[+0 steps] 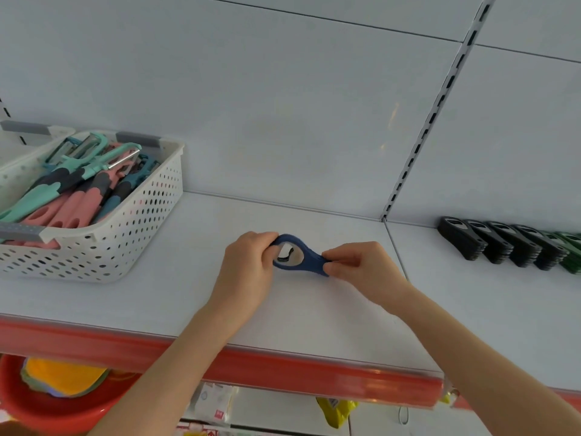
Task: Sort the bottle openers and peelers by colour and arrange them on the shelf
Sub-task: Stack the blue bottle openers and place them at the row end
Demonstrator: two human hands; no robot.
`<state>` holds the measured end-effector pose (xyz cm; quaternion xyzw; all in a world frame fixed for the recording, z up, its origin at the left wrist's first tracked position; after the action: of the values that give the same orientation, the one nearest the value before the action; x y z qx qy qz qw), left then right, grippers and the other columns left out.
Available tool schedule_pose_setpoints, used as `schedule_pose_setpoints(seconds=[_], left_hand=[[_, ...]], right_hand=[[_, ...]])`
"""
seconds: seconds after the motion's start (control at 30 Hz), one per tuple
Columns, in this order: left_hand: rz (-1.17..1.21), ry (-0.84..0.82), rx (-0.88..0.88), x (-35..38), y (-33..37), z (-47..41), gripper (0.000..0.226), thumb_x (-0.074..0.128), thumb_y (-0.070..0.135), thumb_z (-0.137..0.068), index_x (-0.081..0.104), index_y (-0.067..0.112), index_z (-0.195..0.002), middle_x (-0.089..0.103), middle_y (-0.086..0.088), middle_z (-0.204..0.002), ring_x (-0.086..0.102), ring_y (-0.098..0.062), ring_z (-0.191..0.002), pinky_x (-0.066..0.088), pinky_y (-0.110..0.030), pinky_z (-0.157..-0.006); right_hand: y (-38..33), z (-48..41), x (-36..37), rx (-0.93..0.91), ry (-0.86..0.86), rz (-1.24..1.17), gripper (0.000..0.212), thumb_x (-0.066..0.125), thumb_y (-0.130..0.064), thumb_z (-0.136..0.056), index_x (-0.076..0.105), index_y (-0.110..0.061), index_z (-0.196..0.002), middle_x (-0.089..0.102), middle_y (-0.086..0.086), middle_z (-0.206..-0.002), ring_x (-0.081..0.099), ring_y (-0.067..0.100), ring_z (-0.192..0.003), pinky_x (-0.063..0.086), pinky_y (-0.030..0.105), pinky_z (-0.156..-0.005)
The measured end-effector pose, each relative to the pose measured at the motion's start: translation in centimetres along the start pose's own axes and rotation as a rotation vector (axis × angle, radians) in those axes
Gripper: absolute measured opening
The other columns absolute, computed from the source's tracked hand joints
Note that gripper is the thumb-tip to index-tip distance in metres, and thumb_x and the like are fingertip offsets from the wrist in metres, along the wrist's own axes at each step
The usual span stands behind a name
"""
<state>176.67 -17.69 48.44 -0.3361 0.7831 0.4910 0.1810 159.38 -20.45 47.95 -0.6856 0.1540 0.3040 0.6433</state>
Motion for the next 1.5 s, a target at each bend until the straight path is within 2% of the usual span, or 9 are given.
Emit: schedule_pose_setpoints(seconds=[0.03,0.13,0.3,0.47,0.8,1.0,1.23,1.37,1.5], left_hand=[[0.052,0.005,0.001,-0.1,0.4,-0.4,0.016,0.053,0.007,-0.090,0.066,-0.001,-0.095,0.060,-0.016,-0.079,0.054,-0.027,-0.072,0.044,-0.017,-0.066],[0.216,-0.052,-0.075,0.6,1.1,-1.9,0.021,0.050,0.007,-0.089,0.064,-0.008,-0.086,0.063,-0.026,-0.082,0.061,-0.036,-0.076,0.054,-0.048,-0.073],[0.471,-0.164,-0.227,2.8,2.3,-3.2,0.019,0.049,-0.001,-0.089,0.068,-0.003,-0.091,0.067,-0.023,-0.091,0.063,-0.028,-0.080,0.058,-0.033,-0.075],[0.537,-0.291,-0.287,5.5,3.6,-3.8,0.020,0.049,-0.001,-0.090,0.068,-0.003,-0.096,0.067,-0.023,-0.095,0.063,-0.025,-0.080,0.058,-0.024,-0.069],[0.531,-0.496,-0.255,9.9,6.8,-4.6,0.019,0.049,-0.003,-0.089,0.063,-0.014,-0.091,0.059,-0.017,-0.082,0.055,-0.022,-0.074,0.056,-0.022,-0.064],[0.516,-0.565,-0.254,11.9,7.9,-4.8,0.019,0.047,-0.004,-0.088,0.060,-0.019,-0.089,0.058,-0.016,-0.083,0.055,-0.023,-0.074,0.056,-0.021,-0.062],[0.455,-0.603,-0.232,14.3,9.1,-5.0,0.019,0.048,-0.002,-0.089,0.066,-0.010,-0.091,0.064,-0.018,-0.086,0.060,-0.023,-0.073,0.057,-0.022,-0.064],[0.257,-0.571,-0.029,14.9,9.8,-5.0,0.022,0.049,0.006,-0.087,0.066,-0.002,-0.075,0.063,-0.018,-0.076,0.058,-0.023,-0.069,0.052,-0.031,-0.066],[-0.057,-0.527,0.204,15.1,9.2,-4.6,0.029,0.048,0.013,-0.089,0.037,0.011,-0.063,0.040,-0.008,-0.065,0.042,-0.023,-0.067,0.030,-0.029,-0.059]], right_hand=[[-0.1,0.2,-0.5,0.016,-0.022,-0.034,0.012,0.063,-0.006,-0.082,0.072,-0.014,-0.084,0.069,0.014,-0.085,0.056,0.014,-0.075,0.044,0.026,-0.071],[-0.2,0.9,-2.4,0.052,-0.007,-0.098,0.015,0.064,-0.009,-0.082,0.069,-0.023,-0.078,0.071,0.005,-0.083,0.062,0.019,-0.080,0.051,0.042,-0.081],[-0.6,2.8,-4.9,-0.098,0.188,0.187,0.013,0.058,-0.019,-0.087,0.070,-0.017,-0.083,0.067,0.007,-0.079,0.055,0.019,-0.067,0.040,0.024,-0.061],[-0.2,4.9,-5.5,-0.182,0.258,0.466,0.022,0.059,-0.027,-0.089,0.067,-0.010,-0.099,0.066,0.006,-0.087,0.052,0.020,-0.079,0.040,0.029,-0.074],[2.8,6.4,-8.1,-0.056,0.271,0.486,0.016,0.059,-0.024,-0.087,0.063,-0.016,-0.100,0.059,-0.008,-0.082,0.050,0.009,-0.074,0.039,0.017,-0.067],[4.6,6.9,-8.8,0.000,0.242,0.516,0.018,0.057,-0.020,-0.087,0.063,-0.011,-0.102,0.065,0.002,-0.088,0.054,0.020,-0.079,0.036,0.025,-0.069],[6.6,7.1,-10.0,0.023,0.259,0.578,0.012,0.055,-0.015,-0.088,0.062,-0.008,-0.094,0.043,-0.009,-0.066,0.039,0.007,-0.056,0.036,0.014,-0.059],[8.0,7.0,-10.9,0.107,0.245,0.602,0.013,0.052,-0.016,-0.088,0.049,-0.014,-0.076,0.037,-0.011,-0.056,0.034,0.007,-0.050,0.034,0.018,-0.052],[10.0,6.4,-12.6,0.254,0.278,0.677,0.017,0.050,-0.017,-0.088,0.045,-0.010,-0.074,0.038,-0.002,-0.057,0.034,0.014,-0.054,0.020,0.021,-0.044]])
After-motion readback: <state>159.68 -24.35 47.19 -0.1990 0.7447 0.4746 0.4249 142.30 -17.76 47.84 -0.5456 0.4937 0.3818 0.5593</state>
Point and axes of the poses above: each hand's wrist, its own z-axis away from the middle knuckle, its own x-axis out of the palm, y = z × x, the point moved 5 cm from there along -z, towards the middle knuckle
